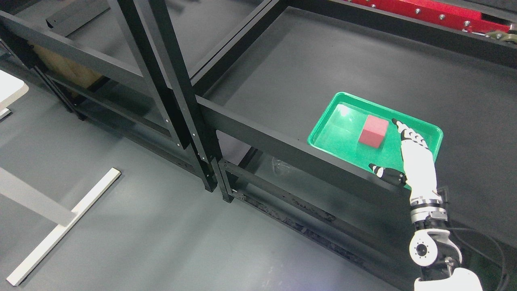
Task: Pick pink block from left shelf to tray
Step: 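Lower the right hand onto the pink cube in the green tray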
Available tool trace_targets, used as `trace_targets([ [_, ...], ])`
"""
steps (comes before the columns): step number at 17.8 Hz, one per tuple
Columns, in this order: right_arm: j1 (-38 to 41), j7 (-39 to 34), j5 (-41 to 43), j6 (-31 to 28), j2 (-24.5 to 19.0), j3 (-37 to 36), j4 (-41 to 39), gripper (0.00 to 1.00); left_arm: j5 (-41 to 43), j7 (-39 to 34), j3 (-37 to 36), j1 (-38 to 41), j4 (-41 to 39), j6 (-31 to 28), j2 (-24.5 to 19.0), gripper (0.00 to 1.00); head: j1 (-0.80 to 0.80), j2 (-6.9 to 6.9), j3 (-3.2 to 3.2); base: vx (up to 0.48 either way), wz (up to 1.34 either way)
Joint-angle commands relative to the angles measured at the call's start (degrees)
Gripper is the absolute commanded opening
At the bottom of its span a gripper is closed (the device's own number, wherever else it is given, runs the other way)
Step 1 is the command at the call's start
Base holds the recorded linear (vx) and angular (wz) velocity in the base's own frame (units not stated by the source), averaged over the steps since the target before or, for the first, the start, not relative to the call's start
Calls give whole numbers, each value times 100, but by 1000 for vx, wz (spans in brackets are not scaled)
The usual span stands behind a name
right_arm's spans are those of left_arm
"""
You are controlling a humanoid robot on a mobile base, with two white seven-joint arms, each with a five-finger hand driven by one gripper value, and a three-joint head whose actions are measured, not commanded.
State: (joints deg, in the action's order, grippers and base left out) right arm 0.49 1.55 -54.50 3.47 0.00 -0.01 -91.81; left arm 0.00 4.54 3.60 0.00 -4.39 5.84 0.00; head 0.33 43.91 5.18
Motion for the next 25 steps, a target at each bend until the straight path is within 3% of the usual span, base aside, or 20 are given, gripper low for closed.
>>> trace_targets([
  [1,171,-320,-34,-5,100,203,40,99,9,3,0,53,0,-4,-100,100,0,0,0,225,30],
  [3,188,-585,-52,-5,100,212,75,99,9,3,0,53,0,-4,-100,100,0,0,0,227,15],
  [25,197,-709,-69,-101,852,494,805,99,9,3,0,53,0,-4,-100,100,0,0,0,112,-4],
])
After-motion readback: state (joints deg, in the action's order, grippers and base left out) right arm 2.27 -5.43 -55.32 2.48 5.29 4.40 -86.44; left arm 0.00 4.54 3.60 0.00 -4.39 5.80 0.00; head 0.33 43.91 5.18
